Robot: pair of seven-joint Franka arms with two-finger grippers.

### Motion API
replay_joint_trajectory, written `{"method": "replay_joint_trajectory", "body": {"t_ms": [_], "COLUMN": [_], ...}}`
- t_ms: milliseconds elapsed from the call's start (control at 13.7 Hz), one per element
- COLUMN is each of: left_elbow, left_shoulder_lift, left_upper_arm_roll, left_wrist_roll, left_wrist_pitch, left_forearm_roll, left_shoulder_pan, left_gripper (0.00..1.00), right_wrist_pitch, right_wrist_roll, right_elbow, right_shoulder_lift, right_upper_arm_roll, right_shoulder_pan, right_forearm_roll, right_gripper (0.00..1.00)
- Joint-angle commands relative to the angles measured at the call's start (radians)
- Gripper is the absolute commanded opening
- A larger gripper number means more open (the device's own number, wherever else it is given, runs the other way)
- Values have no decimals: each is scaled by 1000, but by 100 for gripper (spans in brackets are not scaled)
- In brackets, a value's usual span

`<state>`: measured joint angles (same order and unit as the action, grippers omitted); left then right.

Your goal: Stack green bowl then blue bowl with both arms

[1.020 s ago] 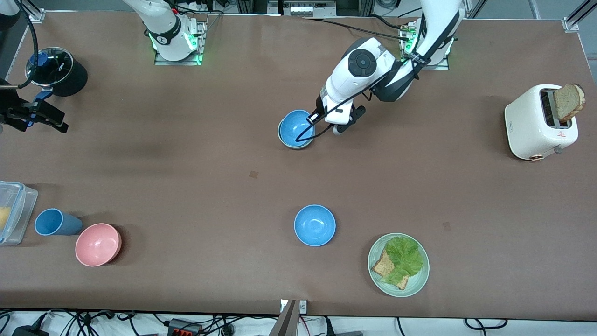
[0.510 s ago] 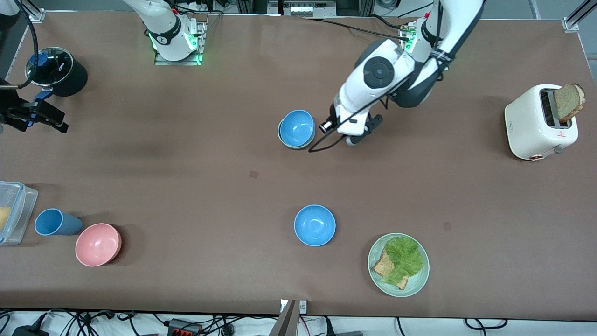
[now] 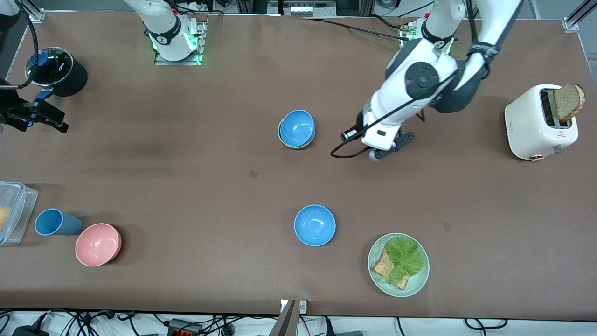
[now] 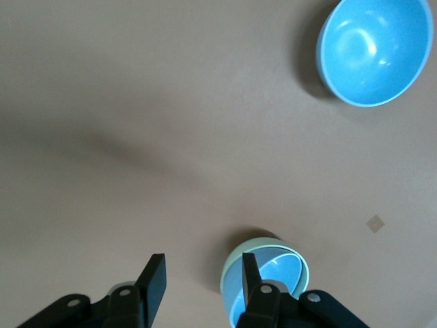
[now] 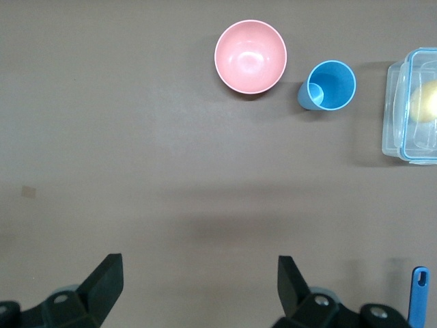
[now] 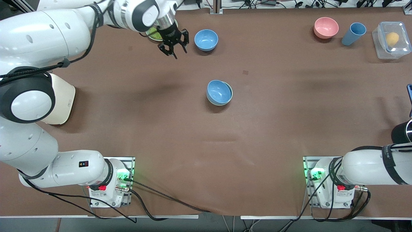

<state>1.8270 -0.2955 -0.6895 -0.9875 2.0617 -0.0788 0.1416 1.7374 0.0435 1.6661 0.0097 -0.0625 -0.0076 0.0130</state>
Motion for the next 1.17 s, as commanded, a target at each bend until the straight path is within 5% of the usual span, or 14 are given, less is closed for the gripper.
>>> {"method": "replay_joint_trajectory", "body": {"t_ms": [0, 219, 364, 656, 947, 1093], "left_elbow": [-66, -115, -133, -147, -182, -225], "left_shoulder_lift": [-5, -2, 9, 67, 105, 121], "left_upper_arm_roll": [-1, 37, 117, 270, 546, 561], "left_wrist_roll": [189, 372, 571, 815, 1001, 1010], "left_wrist_pitch": [-83, -146, -152, -213, -327, -398], "left_forearm_roll": [10, 11, 10, 10, 19, 117], "left_shoulder_pan": [58, 93, 93, 52, -111, -119], "left_gripper": [64, 71, 83, 90, 95, 100], "right_wrist_pitch": [-12, -10, -10, -10, -12, -15], "right_wrist_roll": [9, 9, 9, 9, 10, 10], "right_elbow": [-9, -9, -11, -11, -11, -11], "right_shoulder_lift": [4, 4, 4, 4, 1, -1], "right_upper_arm_roll": [0, 0, 0, 0, 0, 1], "right_shoulder_pan": [-3, -3, -3, -2, 1, 1], "right_forearm_roll": [-5, -5, -5, -5, -4, -4], "right_gripper": [100, 100, 100, 100, 100, 100]}}
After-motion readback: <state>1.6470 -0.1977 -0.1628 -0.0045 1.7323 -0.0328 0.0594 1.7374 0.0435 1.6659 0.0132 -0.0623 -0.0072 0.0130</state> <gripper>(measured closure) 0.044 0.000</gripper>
